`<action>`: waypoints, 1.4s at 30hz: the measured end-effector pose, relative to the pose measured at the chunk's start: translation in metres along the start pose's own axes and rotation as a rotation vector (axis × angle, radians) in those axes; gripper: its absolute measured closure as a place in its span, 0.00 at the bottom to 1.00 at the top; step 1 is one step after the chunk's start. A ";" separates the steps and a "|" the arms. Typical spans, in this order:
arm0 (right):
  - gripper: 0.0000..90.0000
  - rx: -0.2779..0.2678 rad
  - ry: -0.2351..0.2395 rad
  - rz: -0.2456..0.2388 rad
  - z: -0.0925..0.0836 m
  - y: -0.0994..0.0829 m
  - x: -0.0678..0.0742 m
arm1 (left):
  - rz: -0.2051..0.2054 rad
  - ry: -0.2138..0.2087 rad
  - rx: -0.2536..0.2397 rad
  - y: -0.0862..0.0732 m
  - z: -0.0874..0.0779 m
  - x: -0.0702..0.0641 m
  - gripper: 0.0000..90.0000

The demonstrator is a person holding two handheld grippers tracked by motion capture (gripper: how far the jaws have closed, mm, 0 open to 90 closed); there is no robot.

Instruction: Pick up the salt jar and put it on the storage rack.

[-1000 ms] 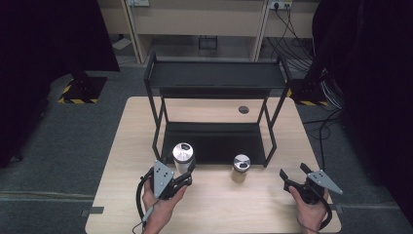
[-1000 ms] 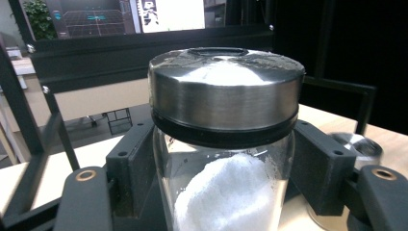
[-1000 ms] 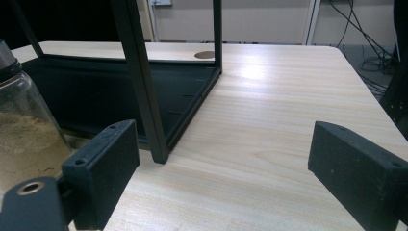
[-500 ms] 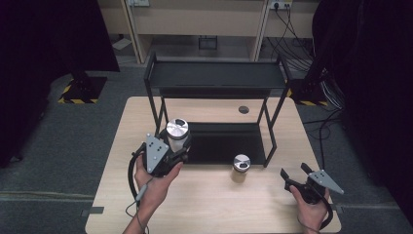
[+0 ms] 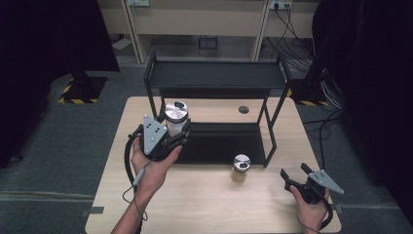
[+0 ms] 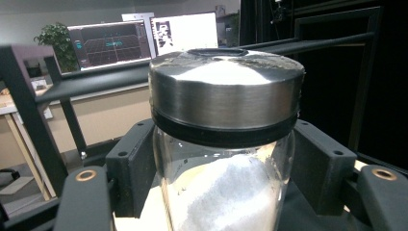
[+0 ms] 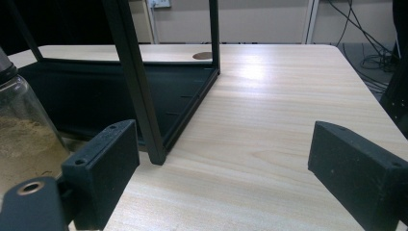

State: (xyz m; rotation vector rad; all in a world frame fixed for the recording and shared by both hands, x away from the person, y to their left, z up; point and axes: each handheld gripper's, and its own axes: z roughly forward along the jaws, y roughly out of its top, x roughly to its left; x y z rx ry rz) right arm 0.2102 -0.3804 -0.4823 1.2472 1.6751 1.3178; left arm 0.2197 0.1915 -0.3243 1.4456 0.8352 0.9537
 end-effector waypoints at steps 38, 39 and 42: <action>0.12 -0.005 -0.004 0.006 -0.001 -0.001 -0.005 | 0.001 0.022 -0.059 0.076 0.044 0.009 0.34; 0.12 -0.004 -0.006 0.008 -0.001 -0.001 -0.005 | 0.002 0.021 -0.059 0.078 0.045 0.010 0.34; 0.12 -0.004 -0.007 0.008 -0.002 -0.001 -0.007 | 0.004 0.023 -0.057 0.084 0.051 0.010 0.34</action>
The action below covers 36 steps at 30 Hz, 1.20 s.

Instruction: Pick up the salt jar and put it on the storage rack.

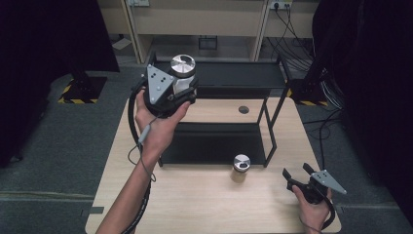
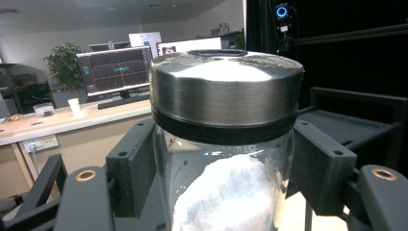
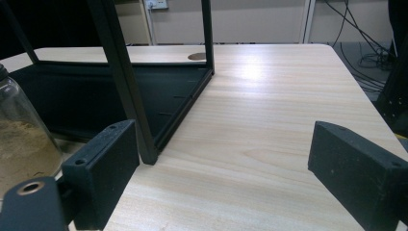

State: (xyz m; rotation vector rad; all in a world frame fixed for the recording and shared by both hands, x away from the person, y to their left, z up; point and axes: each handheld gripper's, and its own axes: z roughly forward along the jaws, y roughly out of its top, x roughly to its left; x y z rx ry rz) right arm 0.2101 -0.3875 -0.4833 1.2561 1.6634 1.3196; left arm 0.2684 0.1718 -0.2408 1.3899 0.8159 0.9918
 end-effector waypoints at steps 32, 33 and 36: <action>0.12 -0.002 -0.001 -0.001 -0.003 -0.001 -0.003 | 0.040 0.098 0.090 0.018 0.061 0.007 0.34; 0.12 -0.001 -0.002 0.000 -0.003 -0.001 -0.003 | 0.037 0.101 0.088 0.018 0.062 0.007 0.34; 0.12 -0.001 -0.002 0.001 -0.003 -0.001 -0.003 | 0.027 0.110 0.094 0.016 0.065 0.008 0.34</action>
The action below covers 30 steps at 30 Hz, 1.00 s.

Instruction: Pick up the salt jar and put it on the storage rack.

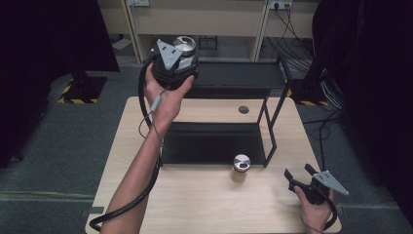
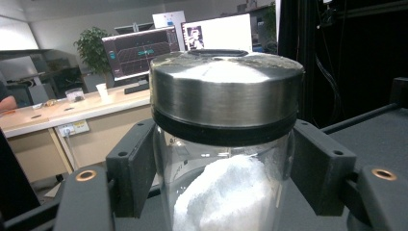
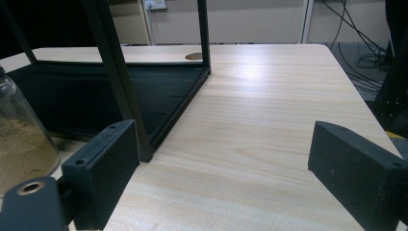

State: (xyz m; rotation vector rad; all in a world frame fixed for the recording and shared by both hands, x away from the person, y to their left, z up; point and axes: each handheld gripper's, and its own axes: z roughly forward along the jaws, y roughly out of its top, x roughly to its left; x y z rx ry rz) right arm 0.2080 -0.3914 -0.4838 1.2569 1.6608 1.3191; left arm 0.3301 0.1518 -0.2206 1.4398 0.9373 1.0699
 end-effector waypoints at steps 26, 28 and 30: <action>0.12 0.004 0.007 -0.008 0.001 0.001 0.001 | -0.021 0.050 0.013 -0.005 0.015 0.003 0.34; 0.12 0.004 0.007 -0.008 0.002 0.001 0.001 | -0.023 0.049 0.015 -0.006 0.015 0.003 0.34; 0.12 0.005 0.007 -0.008 0.002 0.001 0.001 | -0.027 0.047 0.017 -0.006 0.017 0.002 0.34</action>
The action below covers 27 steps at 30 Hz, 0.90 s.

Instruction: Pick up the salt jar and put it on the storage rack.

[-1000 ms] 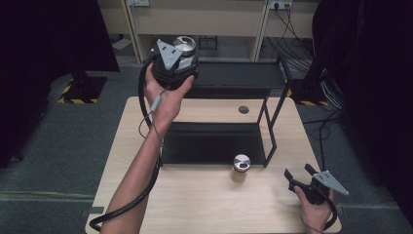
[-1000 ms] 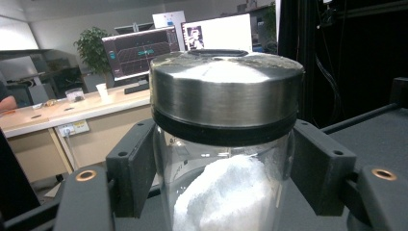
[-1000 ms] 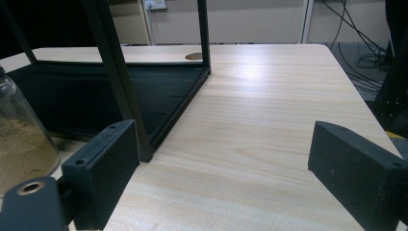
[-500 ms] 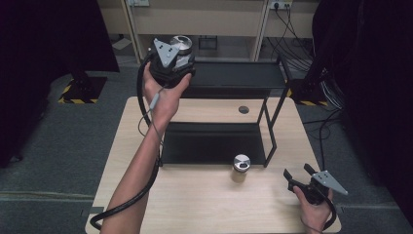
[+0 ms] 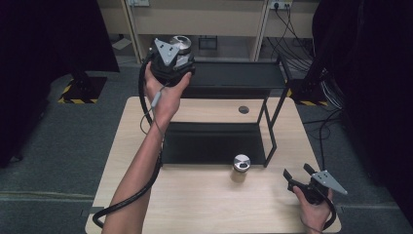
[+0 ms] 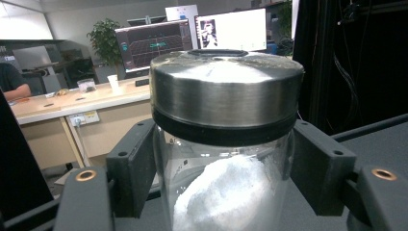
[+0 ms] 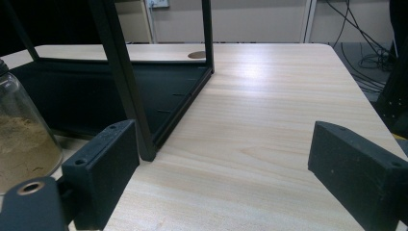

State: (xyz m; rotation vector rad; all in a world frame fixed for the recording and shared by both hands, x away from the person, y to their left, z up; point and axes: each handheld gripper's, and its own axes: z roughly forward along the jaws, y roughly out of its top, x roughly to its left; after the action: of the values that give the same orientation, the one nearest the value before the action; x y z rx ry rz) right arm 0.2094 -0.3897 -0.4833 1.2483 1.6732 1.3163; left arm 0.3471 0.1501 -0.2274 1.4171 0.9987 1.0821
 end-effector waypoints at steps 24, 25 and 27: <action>0.12 0.006 0.003 -0.004 0.001 0.001 0.001 | -0.097 -0.014 -0.035 -0.014 0.005 0.007 0.34; 0.12 0.006 0.003 -0.003 0.001 0.001 0.001 | -0.096 -0.015 -0.037 -0.014 0.005 0.007 0.34; 0.12 0.005 0.003 -0.004 0.001 0.001 0.001 | -0.097 -0.019 -0.039 -0.015 0.005 0.008 0.34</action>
State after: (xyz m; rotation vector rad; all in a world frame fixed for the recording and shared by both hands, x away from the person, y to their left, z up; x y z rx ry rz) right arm 0.2102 -0.3886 -0.4826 1.2461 1.6813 1.3132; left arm 0.3534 0.1582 -0.2414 1.3319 1.0171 1.0104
